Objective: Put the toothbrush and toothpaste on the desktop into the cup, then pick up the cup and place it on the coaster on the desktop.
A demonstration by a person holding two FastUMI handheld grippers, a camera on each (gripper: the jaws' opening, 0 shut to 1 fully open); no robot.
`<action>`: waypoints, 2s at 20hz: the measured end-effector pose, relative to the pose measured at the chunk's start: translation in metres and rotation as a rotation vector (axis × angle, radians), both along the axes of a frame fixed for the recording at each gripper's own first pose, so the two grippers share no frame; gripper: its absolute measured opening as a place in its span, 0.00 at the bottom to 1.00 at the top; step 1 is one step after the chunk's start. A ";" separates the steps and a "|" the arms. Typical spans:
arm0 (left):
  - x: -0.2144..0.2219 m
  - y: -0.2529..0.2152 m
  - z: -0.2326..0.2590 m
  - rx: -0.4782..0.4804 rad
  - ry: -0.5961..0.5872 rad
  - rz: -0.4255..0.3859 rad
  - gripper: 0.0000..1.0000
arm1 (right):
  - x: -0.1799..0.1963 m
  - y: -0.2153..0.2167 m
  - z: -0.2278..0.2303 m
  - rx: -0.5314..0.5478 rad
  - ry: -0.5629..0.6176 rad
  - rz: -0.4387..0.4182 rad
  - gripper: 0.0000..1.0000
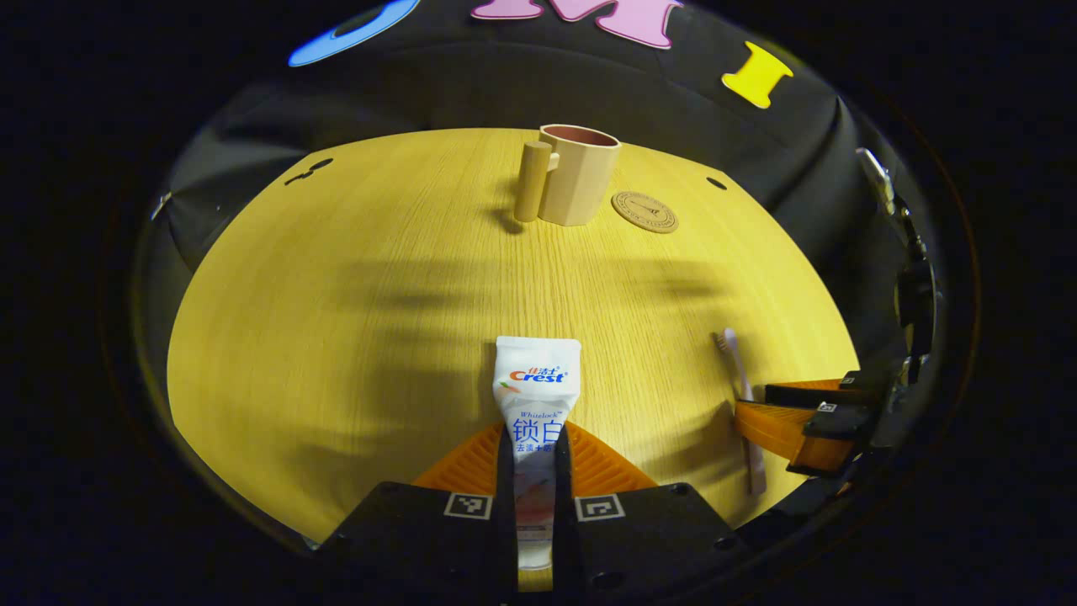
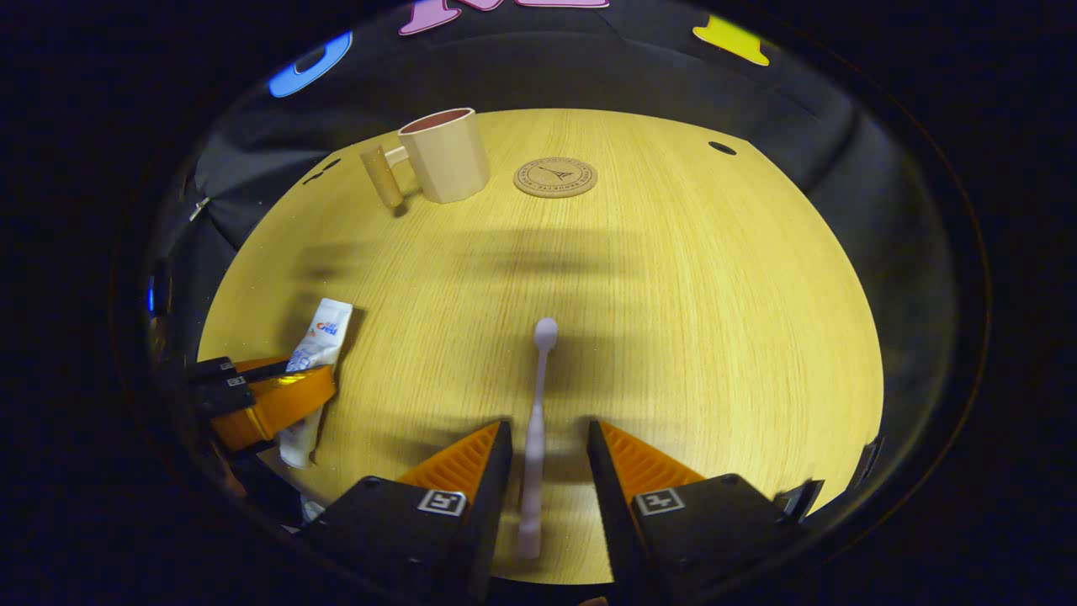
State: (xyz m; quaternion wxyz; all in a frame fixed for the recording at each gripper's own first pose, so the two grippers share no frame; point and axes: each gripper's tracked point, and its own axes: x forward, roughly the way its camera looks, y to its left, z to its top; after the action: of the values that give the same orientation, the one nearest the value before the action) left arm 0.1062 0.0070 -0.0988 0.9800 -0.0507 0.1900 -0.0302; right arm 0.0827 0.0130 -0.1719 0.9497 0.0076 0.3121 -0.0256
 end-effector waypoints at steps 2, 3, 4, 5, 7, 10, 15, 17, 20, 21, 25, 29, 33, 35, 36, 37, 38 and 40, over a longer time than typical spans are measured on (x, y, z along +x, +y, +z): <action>-0.009 0.008 0.015 -0.005 -0.045 0.000 0.22 | -0.003 0.001 0.001 0.000 0.016 -0.002 0.29; -0.013 0.010 0.024 -0.005 -0.070 -0.001 0.21 | -0.002 0.001 -0.001 -0.001 0.027 -0.006 0.29; -0.012 0.012 0.034 -0.007 -0.096 -0.001 0.21 | -0.001 0.002 0.001 0.001 0.025 -0.003 0.29; -0.016 0.013 0.044 -0.012 -0.122 -0.002 0.21 | -0.001 0.003 0.001 0.004 0.035 -0.014 0.14; -0.027 0.012 0.062 -0.036 -0.172 -0.004 0.21 | 0.000 0.004 0.001 -0.004 0.034 -0.006 0.13; -0.032 0.014 0.090 -0.089 -0.237 -0.004 0.21 | 0.001 0.005 0.002 0.016 0.010 0.009 0.10; -0.034 0.014 0.152 -0.158 -0.366 -0.025 0.20 | 0.005 0.021 0.023 0.172 -0.116 0.076 0.07; -0.029 0.014 0.183 -0.169 -0.436 -0.041 0.20 | 0.004 0.028 0.045 0.223 -0.192 0.117 0.07; -0.016 0.009 0.231 -0.191 -0.548 -0.084 0.20 | 0.002 0.035 0.080 0.277 -0.277 0.159 0.07; -0.011 0.009 0.248 -0.192 -0.585 -0.093 0.20 | -0.001 0.034 0.088 0.284 -0.295 0.167 0.07; 0.021 0.003 0.304 -0.192 -0.715 -0.127 0.20 | -0.013 0.033 0.115 0.326 -0.350 0.181 0.07; 0.066 -0.015 0.332 -0.206 -0.771 -0.157 0.19 | -0.024 0.025 0.132 0.363 -0.383 0.180 0.06; 0.112 -0.018 0.333 -0.242 -0.776 -0.141 0.19 | -0.024 0.017 0.146 0.410 -0.418 0.164 0.07; 0.133 -0.015 0.329 -0.257 -0.779 -0.112 0.20 | -0.023 0.016 0.149 0.426 -0.427 0.161 0.06; 0.141 -0.014 0.328 -0.252 -0.782 -0.101 0.20 | -0.022 0.014 0.150 0.428 -0.430 0.159 0.07; 0.150 -0.013 0.326 -0.240 -0.787 -0.090 0.20 | -0.020 0.012 0.151 0.429 -0.434 0.158 0.07; 0.155 -0.013 0.324 -0.228 -0.785 -0.085 0.20 | -0.017 0.011 0.152 0.433 -0.436 0.156 0.07; 0.165 -0.013 0.316 -0.212 -0.770 -0.080 0.20 | -0.012 0.008 0.158 0.445 -0.447 0.152 0.07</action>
State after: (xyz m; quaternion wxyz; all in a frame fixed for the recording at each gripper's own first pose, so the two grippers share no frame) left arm 0.2715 -0.0064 0.2168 0.9669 -0.1292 -0.1936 -0.1044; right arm 0.0709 0.0208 -0.0139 0.9690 0.1969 0.0934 0.1166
